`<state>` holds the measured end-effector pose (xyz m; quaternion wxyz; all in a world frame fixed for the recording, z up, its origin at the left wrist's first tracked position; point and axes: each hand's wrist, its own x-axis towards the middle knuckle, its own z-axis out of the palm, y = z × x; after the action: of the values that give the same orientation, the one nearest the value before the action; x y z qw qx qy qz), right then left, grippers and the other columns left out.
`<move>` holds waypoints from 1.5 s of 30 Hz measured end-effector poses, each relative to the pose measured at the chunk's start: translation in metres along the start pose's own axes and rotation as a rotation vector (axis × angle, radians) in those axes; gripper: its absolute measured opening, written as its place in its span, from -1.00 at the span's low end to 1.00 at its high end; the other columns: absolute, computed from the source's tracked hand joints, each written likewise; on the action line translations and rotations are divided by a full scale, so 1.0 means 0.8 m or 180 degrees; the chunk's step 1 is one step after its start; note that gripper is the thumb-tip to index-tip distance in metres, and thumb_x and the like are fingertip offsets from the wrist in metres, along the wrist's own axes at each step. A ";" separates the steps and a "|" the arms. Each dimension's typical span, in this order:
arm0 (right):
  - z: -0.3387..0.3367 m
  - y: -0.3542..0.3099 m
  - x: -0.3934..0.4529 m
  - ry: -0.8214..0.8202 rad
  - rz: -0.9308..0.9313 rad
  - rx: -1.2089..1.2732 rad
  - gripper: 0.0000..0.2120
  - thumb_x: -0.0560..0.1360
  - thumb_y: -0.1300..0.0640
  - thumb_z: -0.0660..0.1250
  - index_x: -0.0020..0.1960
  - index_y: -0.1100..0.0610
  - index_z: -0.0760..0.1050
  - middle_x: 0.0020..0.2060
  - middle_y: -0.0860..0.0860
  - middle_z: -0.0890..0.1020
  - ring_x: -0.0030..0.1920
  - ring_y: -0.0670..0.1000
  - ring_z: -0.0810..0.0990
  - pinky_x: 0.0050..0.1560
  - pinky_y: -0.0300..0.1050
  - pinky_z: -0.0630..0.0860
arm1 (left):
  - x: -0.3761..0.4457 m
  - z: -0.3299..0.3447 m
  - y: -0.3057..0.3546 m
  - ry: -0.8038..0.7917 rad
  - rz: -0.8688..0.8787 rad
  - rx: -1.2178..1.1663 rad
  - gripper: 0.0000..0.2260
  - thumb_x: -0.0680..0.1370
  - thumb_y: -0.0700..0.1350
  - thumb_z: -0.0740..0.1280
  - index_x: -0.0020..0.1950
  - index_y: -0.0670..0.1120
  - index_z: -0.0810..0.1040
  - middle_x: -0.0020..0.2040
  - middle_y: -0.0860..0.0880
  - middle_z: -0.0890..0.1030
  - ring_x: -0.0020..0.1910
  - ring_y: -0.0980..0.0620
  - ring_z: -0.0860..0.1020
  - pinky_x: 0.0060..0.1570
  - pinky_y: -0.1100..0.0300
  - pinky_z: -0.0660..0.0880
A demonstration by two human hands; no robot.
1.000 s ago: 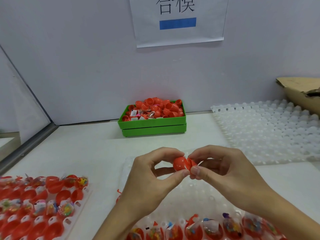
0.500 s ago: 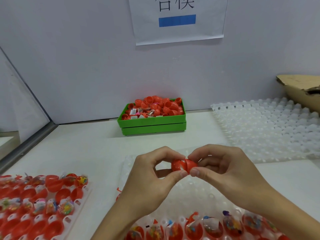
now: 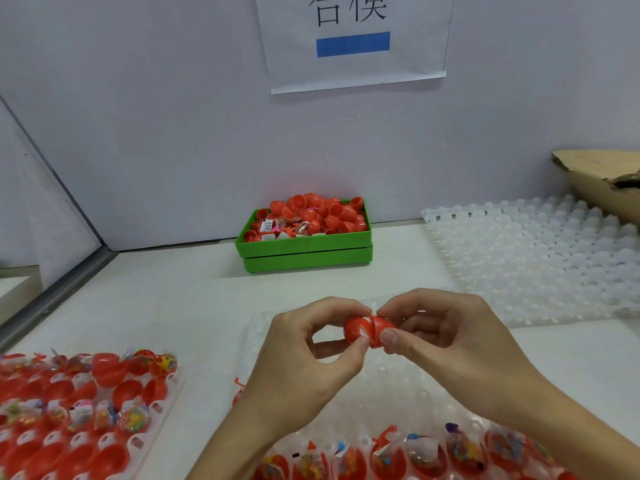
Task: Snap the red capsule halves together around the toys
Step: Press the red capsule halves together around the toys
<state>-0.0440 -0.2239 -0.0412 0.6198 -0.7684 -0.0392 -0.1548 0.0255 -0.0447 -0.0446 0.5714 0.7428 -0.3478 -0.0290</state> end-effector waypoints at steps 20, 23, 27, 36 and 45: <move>0.001 -0.001 -0.001 0.0060 -0.0026 0.0126 -0.85 0.32 0.04 0.51 -0.11 -0.02 0.68 -0.23 0.04 0.72 -0.20 0.03 0.73 -0.11 -0.21 0.64 | 0.000 0.004 0.003 -0.0108 0.0117 0.0104 -0.92 0.53 -0.08 0.38 -0.01 0.05 0.62 -0.04 0.12 0.71 0.00 0.10 0.68 0.01 0.24 0.62; 0.002 0.001 -0.001 0.0028 -0.0051 0.0038 -0.87 0.37 0.15 0.54 -0.12 -0.02 0.68 -0.23 0.02 0.72 -0.21 0.02 0.72 -0.13 -0.23 0.62 | 0.001 0.007 0.001 -0.0006 0.0017 0.0012 -0.95 0.51 -0.17 0.38 -0.10 -0.03 0.63 -0.05 0.11 0.72 -0.04 0.10 0.69 -0.05 0.28 0.61; 0.003 0.003 -0.001 -0.0002 -0.0058 -0.0094 -0.84 0.39 0.27 0.54 -0.12 0.04 0.68 -0.22 0.00 0.73 -0.22 0.04 0.72 -0.10 -0.13 0.65 | 0.002 0.008 0.000 0.0057 -0.0099 0.0000 -0.85 0.51 -0.33 0.40 -0.18 -0.11 0.58 -0.13 0.07 0.73 -0.08 0.08 0.70 -0.11 0.33 0.59; 0.005 0.003 -0.001 0.0021 -0.0070 -0.0075 -0.82 0.38 0.29 0.55 -0.11 0.06 0.67 -0.21 0.01 0.73 -0.22 0.05 0.72 -0.10 -0.16 0.65 | 0.002 0.009 -0.001 0.0150 -0.0135 0.0056 -0.81 0.50 -0.34 0.40 -0.21 -0.08 0.56 -0.07 0.07 0.73 -0.03 0.11 0.69 -0.08 0.28 0.61; 0.004 0.002 -0.002 0.0034 -0.0070 -0.0072 -0.84 0.39 0.29 0.54 -0.12 0.06 0.68 -0.22 0.03 0.72 -0.21 0.03 0.72 -0.10 -0.15 0.65 | -0.001 0.010 -0.003 0.0122 0.0244 0.0274 -0.95 0.50 -0.18 0.40 -0.13 -0.04 0.60 -0.07 0.13 0.70 -0.05 0.10 0.69 -0.11 0.26 0.63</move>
<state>-0.0442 -0.2207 -0.0437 0.6095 -0.7740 -0.0425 -0.1662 0.0224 -0.0511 -0.0495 0.5461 0.7532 -0.3659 0.0221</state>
